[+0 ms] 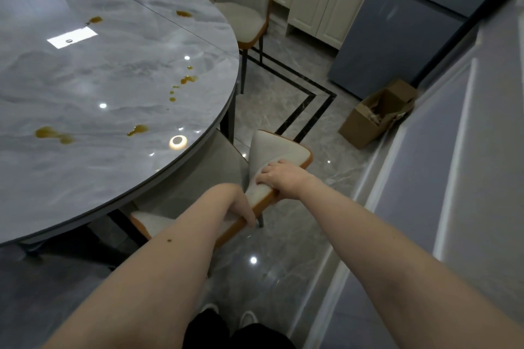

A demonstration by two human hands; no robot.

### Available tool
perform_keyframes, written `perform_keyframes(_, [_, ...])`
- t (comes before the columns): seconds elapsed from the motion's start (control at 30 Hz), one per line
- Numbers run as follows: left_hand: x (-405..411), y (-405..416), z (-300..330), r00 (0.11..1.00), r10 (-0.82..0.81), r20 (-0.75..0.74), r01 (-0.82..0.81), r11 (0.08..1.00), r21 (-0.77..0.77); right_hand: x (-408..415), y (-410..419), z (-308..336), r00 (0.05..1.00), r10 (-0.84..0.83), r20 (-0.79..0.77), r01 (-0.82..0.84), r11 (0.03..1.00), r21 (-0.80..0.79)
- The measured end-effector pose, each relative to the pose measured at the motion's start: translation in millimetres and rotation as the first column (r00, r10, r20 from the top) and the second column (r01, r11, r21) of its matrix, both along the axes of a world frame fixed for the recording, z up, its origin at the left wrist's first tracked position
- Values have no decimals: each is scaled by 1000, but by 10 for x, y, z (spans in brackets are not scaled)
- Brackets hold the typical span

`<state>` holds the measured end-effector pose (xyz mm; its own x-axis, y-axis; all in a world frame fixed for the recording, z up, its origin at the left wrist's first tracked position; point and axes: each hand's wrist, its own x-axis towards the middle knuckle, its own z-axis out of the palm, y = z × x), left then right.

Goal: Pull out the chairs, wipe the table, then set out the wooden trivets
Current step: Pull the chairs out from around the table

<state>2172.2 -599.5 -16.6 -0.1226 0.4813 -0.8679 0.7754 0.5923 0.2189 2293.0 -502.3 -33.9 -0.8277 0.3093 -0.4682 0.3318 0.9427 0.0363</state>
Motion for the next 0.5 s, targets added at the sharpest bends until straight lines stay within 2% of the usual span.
perform_keyframes(0.1, [-47, 145, 22, 990, 58, 131, -67, 995, 68, 83, 131, 146, 993, -119, 16, 119, 993, 20])
perform_keyframes(0.2, [-59, 388, 19, 941, 195, 275, -256, 945, 204, 197, 324, 265, 975, -220, 30, 219, 975, 36])
perform_keyframes(0.27, [-38, 574, 42, 935, 222, 277, -303, 906, 295, 277, 499, 317, 959, -285, 11, 284, 958, 43])
perform_keyframes(0.5, [74, 1393, 212, 958, 145, 249, -247, 859, 449, 485, 1369, 536, 878, -474, -65, 475, 880, 6])
